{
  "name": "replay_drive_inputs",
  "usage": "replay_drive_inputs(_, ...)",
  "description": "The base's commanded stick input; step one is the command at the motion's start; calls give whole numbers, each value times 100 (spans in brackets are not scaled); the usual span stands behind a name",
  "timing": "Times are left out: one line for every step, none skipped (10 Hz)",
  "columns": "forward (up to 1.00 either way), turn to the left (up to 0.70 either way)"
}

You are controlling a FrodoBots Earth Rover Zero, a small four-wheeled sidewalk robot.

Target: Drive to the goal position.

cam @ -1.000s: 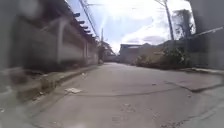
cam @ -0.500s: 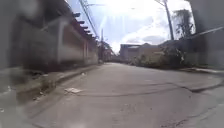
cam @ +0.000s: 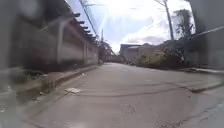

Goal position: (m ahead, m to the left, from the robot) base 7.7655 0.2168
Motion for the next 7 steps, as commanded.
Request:
replay_drive_inputs(0,0)
replay_drive_inputs(0,0)
replay_drive_inputs(6,0)
replay_drive_inputs(83,0)
replay_drive_inputs(100,0)
replay_drive_inputs(100,0)
replay_drive_inputs(100,0)
